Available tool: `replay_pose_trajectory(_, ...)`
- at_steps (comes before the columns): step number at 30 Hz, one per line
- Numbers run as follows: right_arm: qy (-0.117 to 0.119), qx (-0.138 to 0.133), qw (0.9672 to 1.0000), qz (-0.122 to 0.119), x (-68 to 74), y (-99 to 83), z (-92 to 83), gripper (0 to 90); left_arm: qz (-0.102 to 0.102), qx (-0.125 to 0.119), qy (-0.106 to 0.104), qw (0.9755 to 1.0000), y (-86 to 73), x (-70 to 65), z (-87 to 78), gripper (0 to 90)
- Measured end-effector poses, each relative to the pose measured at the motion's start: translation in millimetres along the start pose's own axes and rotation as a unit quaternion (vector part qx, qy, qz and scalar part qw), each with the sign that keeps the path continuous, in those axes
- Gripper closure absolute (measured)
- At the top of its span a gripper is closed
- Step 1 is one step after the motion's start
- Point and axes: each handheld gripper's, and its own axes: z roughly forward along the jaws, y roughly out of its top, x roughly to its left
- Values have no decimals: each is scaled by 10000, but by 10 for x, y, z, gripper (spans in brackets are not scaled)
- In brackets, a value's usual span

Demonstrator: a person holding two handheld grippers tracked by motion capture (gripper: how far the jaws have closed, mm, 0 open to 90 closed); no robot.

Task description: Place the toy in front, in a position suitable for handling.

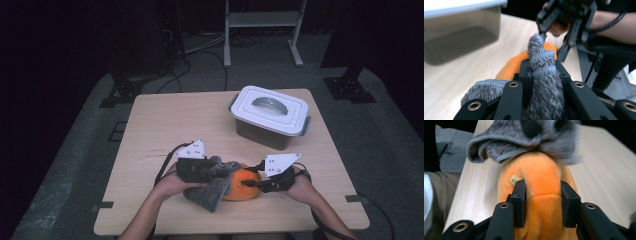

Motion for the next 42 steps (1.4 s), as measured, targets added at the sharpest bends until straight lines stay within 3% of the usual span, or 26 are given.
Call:
replay_pose_trajectory(2,148,-8,9999,8,-16,-18,47,595,96,66,108,9999,31,-2,13,732)
replay_pose_trajectory(3,180,-30,9998,28,-15,-41,71,569,193,263,176,9993,23,-7,48,731)
replay_pose_trajectory(6,291,-100,9987,414,-35,-101,55,437,152,644,122,9977,-114,-9,195,732)
replay_pose_trajectory(8,410,-94,9959,800,-48,-127,5,359,7,565,-94,9984,-210,-39,262,733)
replay_pose_trajectory(10,553,-244,9899,1283,-55,-137,-69,306,86,557,-219,9982,-237,-111,295,734)
replay_pose_trajectory(13,481,-400,9887,1361,-28,-156,-161,285,322,658,-252,9970,-206,-210,298,733)
replay_pose_trajectory(16,487,103,9879,1469,-7,-233,-106,238,318,599,-291,9973,-172,-215,262,732)
replay_pose_trajectory(18,487,85,9868,1541,4,-291,-72,261,255,452,-262,9983,-150,-192,233,730)
replay_pose_trajectory(22,400,215,9925,1139,1,-267,-35,401,220,473,-184,9985,-157,-152,213,728)
replay_pose_trajectory(25,241,195,9967,745,14,-235,38,433,205,484,-159,9985,-206,-146,222,727)
replay_pose_trajectory(32,402,-62,9957,838,-19,-333,55,442,264,486,-143,9984,-294,-154,194,728)
replay_pose_trajectory(39,412,-111,9948,927,-33,-353,48,437,-192,466,245,9984,-604,-2,-112,729)
replay_pose_trajectory(42,400,-64,9951,897,-31,-328,53,437,-282,344,288,9986,-604,37,-201,731)
